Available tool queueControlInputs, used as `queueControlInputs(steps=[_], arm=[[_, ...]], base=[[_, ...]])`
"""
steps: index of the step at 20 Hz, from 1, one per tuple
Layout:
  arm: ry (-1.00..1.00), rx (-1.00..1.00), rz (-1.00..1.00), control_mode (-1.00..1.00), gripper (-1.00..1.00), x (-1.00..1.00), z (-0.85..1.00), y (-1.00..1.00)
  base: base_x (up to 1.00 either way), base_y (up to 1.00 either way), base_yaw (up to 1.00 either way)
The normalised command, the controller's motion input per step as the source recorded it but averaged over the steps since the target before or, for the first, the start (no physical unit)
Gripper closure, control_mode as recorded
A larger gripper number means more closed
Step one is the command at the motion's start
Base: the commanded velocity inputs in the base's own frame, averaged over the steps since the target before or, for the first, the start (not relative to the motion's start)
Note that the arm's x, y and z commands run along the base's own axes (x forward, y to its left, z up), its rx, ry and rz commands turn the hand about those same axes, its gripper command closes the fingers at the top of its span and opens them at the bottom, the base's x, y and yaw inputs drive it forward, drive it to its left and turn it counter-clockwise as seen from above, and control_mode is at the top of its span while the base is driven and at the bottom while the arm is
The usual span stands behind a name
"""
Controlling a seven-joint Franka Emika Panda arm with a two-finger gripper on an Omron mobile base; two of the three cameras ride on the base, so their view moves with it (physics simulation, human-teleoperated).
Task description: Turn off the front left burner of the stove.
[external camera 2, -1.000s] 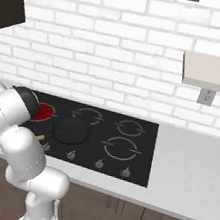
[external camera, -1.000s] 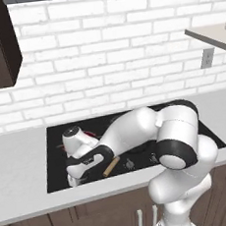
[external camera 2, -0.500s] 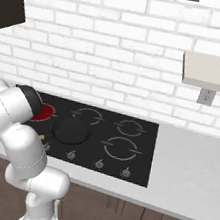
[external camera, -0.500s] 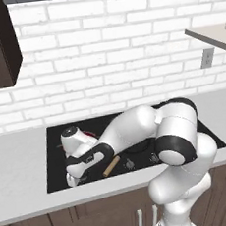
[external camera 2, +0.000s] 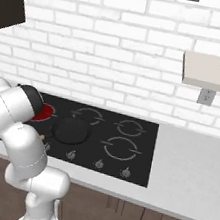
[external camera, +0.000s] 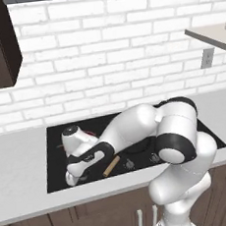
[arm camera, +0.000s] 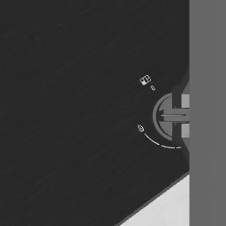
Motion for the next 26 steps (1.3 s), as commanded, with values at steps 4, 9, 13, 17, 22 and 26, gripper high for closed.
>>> queueControlInputs(steps=[4, 9, 13, 17, 22, 26], arm=[[0.00, 0.10, -0.31, -1.00, 1.00, 0.00, -0.30, -0.23], [0.00, 0.11, -0.43, -1.00, 1.00, 0.00, -0.42, -0.31], [-0.06, 0.10, -0.56, -1.00, 1.00, 0.00, -0.44, -0.34], [-0.14, 0.12, -0.66, -1.00, 1.00, 0.00, -0.39, -0.43], [-0.13, 0.12, -0.71, -1.00, 1.00, 0.00, -0.36, -0.45], [-0.06, 0.12, -0.75, -1.00, 1.00, 0.00, -0.33, -0.49]], base=[[0.00, 0.00, 0.00], [0.00, 0.00, 0.00], [0.00, 0.00, 0.00], [0.00, 0.00, 0.00], [0.00, 0.00, 0.00], [0.00, 0.00, 0.00]])
